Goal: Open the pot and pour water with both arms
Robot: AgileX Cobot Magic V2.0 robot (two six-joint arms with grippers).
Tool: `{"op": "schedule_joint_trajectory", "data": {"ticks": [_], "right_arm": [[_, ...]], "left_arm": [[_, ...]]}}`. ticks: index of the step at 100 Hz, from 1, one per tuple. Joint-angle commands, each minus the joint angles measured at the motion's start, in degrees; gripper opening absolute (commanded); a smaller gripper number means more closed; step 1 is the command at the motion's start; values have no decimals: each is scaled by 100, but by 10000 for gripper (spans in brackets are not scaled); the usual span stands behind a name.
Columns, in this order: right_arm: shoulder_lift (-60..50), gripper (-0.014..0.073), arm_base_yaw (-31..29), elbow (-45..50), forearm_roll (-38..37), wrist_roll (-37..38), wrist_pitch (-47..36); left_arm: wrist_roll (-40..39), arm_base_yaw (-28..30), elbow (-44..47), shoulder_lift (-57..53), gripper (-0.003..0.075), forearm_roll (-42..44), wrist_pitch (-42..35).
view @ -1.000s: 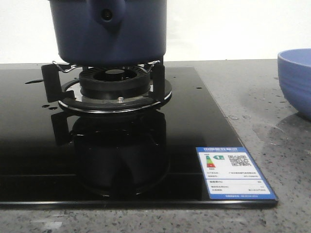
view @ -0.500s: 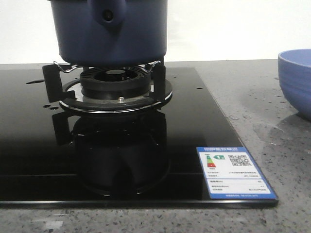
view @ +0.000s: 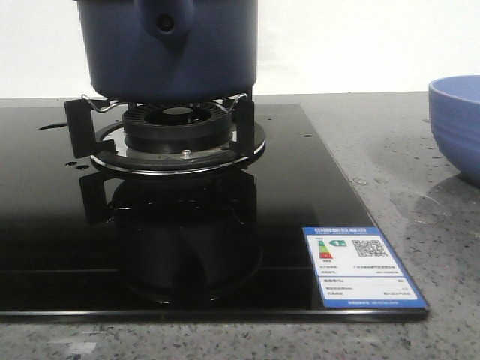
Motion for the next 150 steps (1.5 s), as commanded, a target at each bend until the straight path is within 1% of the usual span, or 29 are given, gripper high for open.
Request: {"op": "schedule_joint_trajectory", "data": {"ticks": [1, 26, 33, 37, 42, 47, 52, 59, 64, 73, 78, 83, 98, 150], "right_arm": [[127, -63, -8, -126, -15, -73, -487], [127, -63, -8, -126, -15, -60, -487], [127, -63, -16, -8, -258, -47, -417], [127, -63, -30, 117, -384, 10, -520], [127, -63, -75, 343, -594, 194, -687], [127, -63, -175, 641, -902, 540, -926], [127, -63, -330, 1049, -1212, 1151, -1284], [127, -63, -582, 1583, -1451, 1671, -1784], [127, -63, -749, 1916, -1452, 1795, -2038], [101, -63, -950, 2401, -1441, 1795, -2294], [34, -63, -994, 2543, -1427, 1795, -2260], [-48, -63, -1002, 2519, -1427, 1795, -1775], [-86, -63, -1002, 2530, -1270, 1795, -925], [-86, -63, -1002, 2530, -1258, 1795, -942]], "left_arm": [[-53, 6, 158, -156, -20, -50, -209], [-53, 6, 158, -156, -20, -50, -209], [-53, 6, 158, -156, -20, -50, -209], [-53, 6, 158, -156, -20, -50, -209], [-53, 6, 158, -156, -20, -50, -209], [-53, 6, 158, -156, -20, -50, -209], [-53, 6, 158, -156, -20, -50, -209], [-53, 6, 158, -156, -20, -50, -209], [-53, 6, 158, -156, -20, -50, -209], [-53, 6, 158, -156, -20, -50, -209], [-53, 6, 158, -156, -20, -50, -209], [-53, 6, 158, -156, -20, -50, -209], [-53, 6, 158, -156, -20, -50, -209], [-53, 6, 158, -156, -20, -50, -209]]}}
